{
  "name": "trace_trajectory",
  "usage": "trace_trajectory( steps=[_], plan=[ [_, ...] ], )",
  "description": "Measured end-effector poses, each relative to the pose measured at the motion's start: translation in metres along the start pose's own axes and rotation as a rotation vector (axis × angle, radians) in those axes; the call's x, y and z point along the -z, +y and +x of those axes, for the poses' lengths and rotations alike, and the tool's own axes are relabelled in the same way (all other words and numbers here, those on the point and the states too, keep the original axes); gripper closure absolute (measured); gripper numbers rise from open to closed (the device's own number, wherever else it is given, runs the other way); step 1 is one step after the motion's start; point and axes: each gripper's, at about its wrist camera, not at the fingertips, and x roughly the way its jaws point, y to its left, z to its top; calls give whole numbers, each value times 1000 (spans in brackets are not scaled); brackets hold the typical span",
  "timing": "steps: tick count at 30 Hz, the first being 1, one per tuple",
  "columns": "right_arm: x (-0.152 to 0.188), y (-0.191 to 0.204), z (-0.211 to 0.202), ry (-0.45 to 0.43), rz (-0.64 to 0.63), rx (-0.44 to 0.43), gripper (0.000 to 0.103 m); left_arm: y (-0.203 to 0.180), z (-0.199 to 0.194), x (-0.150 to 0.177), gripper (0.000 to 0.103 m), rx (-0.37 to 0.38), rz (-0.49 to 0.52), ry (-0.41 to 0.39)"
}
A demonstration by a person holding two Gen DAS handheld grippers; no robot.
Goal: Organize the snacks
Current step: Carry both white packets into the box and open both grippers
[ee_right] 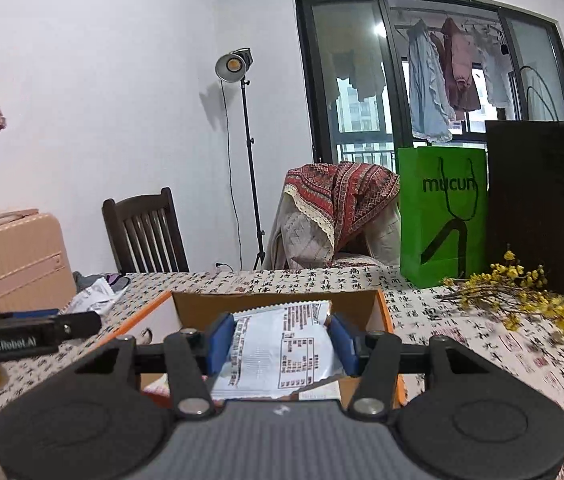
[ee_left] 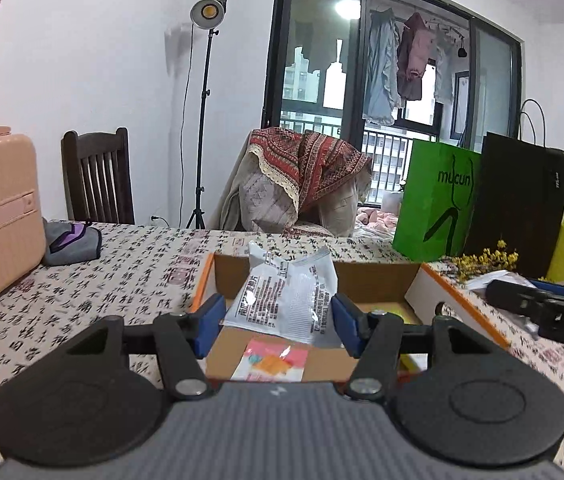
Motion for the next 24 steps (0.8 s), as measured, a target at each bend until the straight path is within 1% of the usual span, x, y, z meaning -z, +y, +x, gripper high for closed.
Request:
trace_trajectory(
  steps=[6,11,15,16,17,18,19,20,21,22,24],
  plan=[
    [-6,-1,44,37,42,26,50,-13,35,-9,43,-20,-21,-3],
    [6,-10,80,78,60,65,50,-13,62,-2,43,-50,-22,18],
    [20,-22,93,104,101,58,50,-6,74,8,43,-57,-37,34],
    [23,-25,96,114,108,55,49,-4,76,10,41,-60,-40,41],
    [25,-27,98,124,116,51,48,-2,78,11,36,-59,-43,47],
    [26,-29,99,129,124,44,48,0,79,12,26,-57,-48,49],
    [27,-31,99,138,134,32,37,2,79,14,20,-62,-55,48],
    [28,-33,99,144,146,24,21,4,79,14,11,-73,-64,43],
    [29,-34,98,141,151,23,15,6,77,15,5,-80,-73,30],
    [30,-34,97,136,150,25,8,8,75,15,1,-81,-82,18],
    [31,-34,96,133,144,29,5,12,72,15,0,-81,-107,15]
  ],
)
